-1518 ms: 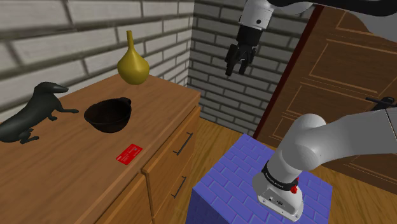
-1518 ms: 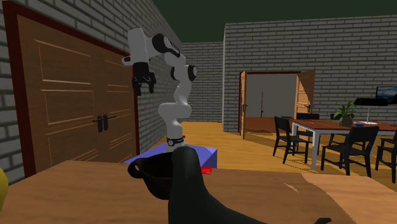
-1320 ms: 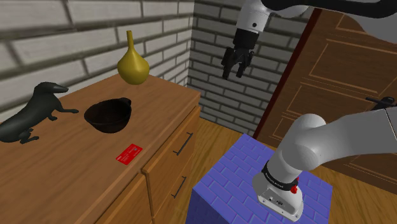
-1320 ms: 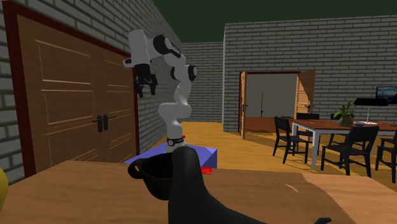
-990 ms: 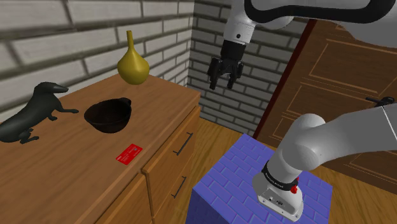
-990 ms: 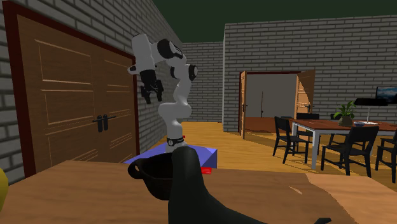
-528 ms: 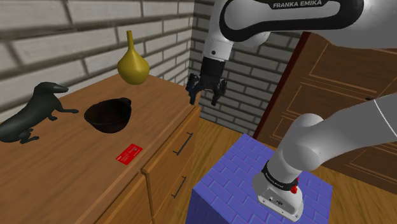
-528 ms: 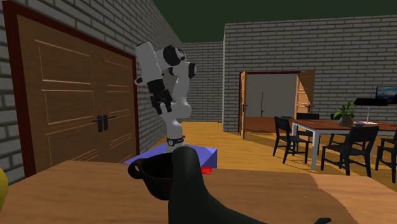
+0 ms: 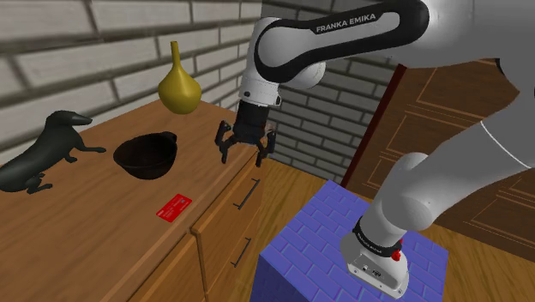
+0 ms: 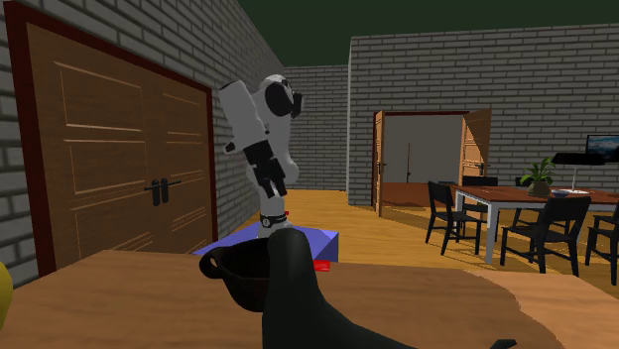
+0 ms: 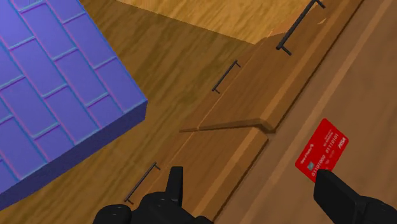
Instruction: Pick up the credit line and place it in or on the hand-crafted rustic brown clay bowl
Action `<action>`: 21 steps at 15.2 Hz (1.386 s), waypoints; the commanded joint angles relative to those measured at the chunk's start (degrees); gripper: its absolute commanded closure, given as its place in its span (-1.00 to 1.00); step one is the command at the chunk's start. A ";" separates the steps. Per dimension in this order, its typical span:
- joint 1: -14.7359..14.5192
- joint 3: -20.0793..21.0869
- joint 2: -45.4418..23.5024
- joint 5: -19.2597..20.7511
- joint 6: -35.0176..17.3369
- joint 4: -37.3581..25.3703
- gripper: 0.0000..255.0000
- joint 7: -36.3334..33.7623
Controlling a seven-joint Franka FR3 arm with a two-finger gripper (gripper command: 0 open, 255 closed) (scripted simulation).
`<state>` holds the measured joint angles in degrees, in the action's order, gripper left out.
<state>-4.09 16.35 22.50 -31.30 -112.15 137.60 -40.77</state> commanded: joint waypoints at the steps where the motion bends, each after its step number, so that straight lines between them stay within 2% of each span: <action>1: -0.37 1.70 -3.94 -1.87 -2.89 -1.44 -1.00 -3.24; 8: -1.90 6.23 -18.38 -6.34 -12.77 -7.88 -1.00 -13.21; 15: -4.52 8.18 -33.58 -8.07 -21.19 -17.24 -1.00 -22.43; 21: -6.12 8.90 -37.00 -8.39 -25.33 -17.21 -1.00 -22.24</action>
<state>-9.96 25.14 -13.92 -39.65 -136.83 120.45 -62.99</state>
